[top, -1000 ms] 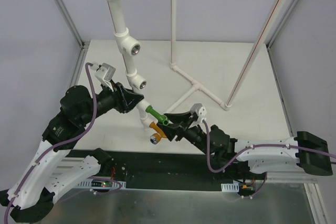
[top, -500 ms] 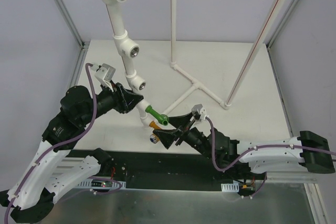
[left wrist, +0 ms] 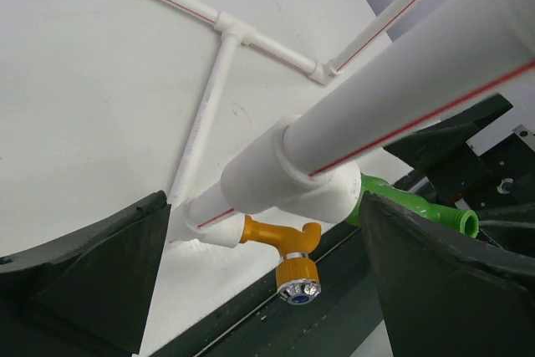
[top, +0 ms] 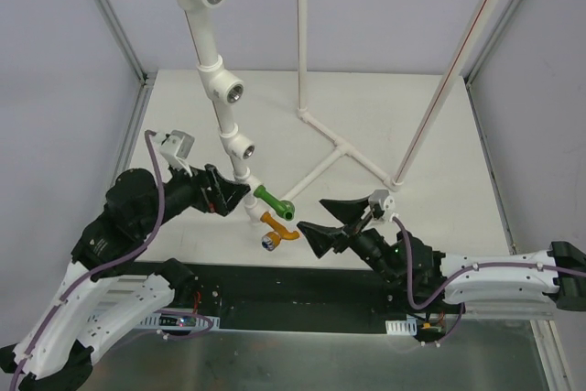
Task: Install the water faucets
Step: Reset both arms
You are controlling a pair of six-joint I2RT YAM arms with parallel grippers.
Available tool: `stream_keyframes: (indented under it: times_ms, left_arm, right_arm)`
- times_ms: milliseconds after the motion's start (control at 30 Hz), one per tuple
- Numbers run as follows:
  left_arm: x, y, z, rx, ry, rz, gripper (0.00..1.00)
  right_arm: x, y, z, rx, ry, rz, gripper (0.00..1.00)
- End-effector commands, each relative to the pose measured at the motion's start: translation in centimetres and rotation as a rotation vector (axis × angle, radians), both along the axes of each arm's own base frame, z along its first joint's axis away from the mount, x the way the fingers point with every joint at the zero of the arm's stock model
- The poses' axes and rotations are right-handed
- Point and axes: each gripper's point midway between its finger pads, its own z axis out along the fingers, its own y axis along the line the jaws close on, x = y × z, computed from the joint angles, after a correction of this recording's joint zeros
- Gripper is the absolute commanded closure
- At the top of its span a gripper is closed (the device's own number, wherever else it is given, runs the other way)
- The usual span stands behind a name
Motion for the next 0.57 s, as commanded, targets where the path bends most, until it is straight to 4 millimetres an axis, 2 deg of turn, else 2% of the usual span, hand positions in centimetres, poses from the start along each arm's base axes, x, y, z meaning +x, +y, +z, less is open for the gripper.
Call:
stream_keyframes:
  times_ms: [0, 133, 300, 400, 533]
  left_arm:
    - [-0.6, 2.4, 1.7, -0.024, -0.130, 0.078, 0.01]
    - [-1.8, 3.9, 2.4, -0.066, -0.189, 0.111, 0.01]
    - [-2.6, 5.9, 2.6, -0.109, -0.247, 0.179, 0.01]
    - [-2.9, 6.0, 1.8, -0.102, -0.226, 0.175, 0.01]
    - [-2.5, 5.6, 0.3, -0.063, -0.137, 0.181, 0.01]
  right_arm:
    - [1.1, -2.1, -0.7, 0.008, 0.071, -0.089, 0.01]
    - [2.0, -3.8, -2.0, -0.030, 0.116, -0.164, 0.01]
    - [3.5, -6.7, -2.9, 0.007, 0.227, -0.306, 0.01]
    - [4.4, -8.9, -3.9, 0.005, 0.287, -0.416, 0.01]
    - [4.9, -10.7, -5.3, 0.010, 0.336, -0.494, 0.01]
